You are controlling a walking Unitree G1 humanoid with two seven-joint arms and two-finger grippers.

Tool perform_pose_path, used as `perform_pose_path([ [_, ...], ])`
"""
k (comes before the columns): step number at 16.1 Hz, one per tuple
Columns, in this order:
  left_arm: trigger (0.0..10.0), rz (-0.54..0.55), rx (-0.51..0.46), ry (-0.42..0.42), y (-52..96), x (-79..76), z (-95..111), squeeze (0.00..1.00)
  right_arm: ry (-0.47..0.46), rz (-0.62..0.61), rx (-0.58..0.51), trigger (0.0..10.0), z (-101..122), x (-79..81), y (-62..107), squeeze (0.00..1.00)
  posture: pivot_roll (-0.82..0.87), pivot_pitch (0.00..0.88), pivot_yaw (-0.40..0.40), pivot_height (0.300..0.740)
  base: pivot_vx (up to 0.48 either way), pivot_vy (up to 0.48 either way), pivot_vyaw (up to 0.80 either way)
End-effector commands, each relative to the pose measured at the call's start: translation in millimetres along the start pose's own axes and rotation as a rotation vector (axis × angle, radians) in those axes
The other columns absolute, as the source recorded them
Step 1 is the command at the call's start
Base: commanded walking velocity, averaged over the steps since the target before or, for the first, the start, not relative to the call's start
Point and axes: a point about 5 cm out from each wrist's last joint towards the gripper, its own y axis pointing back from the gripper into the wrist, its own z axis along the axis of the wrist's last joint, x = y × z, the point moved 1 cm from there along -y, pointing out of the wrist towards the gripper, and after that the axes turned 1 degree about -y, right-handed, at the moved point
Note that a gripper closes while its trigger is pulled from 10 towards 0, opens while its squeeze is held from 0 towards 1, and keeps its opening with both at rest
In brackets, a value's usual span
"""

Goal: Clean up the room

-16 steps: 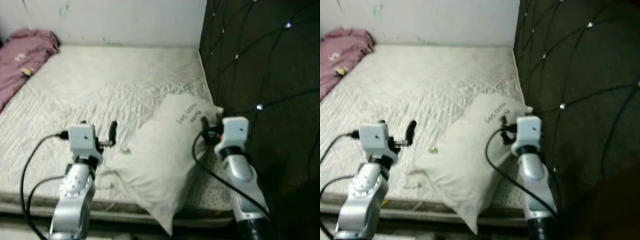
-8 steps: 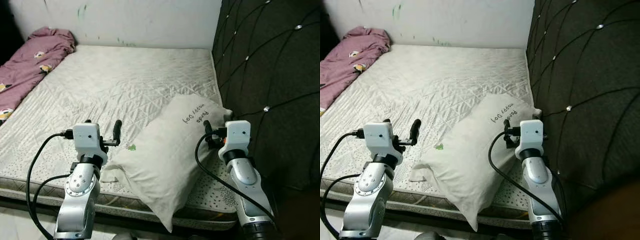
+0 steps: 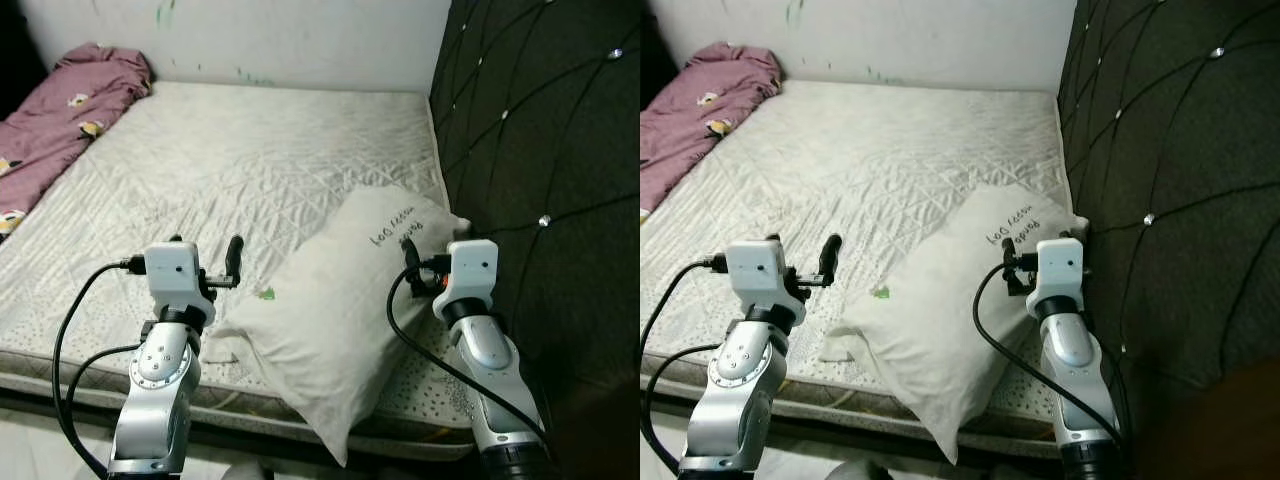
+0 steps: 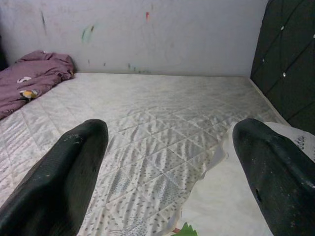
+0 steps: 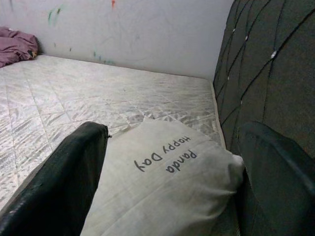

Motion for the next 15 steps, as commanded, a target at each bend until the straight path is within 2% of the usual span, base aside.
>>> perform_pose_path([
  [1,10.0,0.016,0.014,-0.006,-0.2,3.8,-3.9,0.0,-0.007,0.016,-0.015,10.0,3.5,2.0,-1.8,0.0,0.0,0.0,0.017,0.666,0.0,0.0,0.0],
  [5,10.0,0.024,0.01,-0.009,0.3,4.2,-3.4,0.0,-0.007,0.036,-0.01,10.0,2.3,3.8,-2.9,0.0,0.01,0.0,0.009,0.624,0.0,0.0,0.0],
  [9,10.0,0.001,0.009,0.002,-0.9,2.1,-2.6,0.0,0.0,0.043,-0.009,10.0,2.2,4.4,-3.0,0.0,0.0,0.0,0.012,0.624,0.0,0.0,0.0],
  [12,10.0,-0.041,0.012,0.015,-0.4,-5.2,-1.0,0.0,0.001,0.042,-0.014,10.0,5.9,5.2,-4.1,0.0,0.0,0.008,-0.004,0.624,0.0,0.0,0.0],
  [15,10.0,-0.025,0.005,0.006,-1.2,-0.6,1.3,0.0,0.023,0.061,-0.016,10.0,7.8,9.6,-5.4,0.0,0.01,0.031,-0.003,0.624,0.0,0.0,0.0],
])
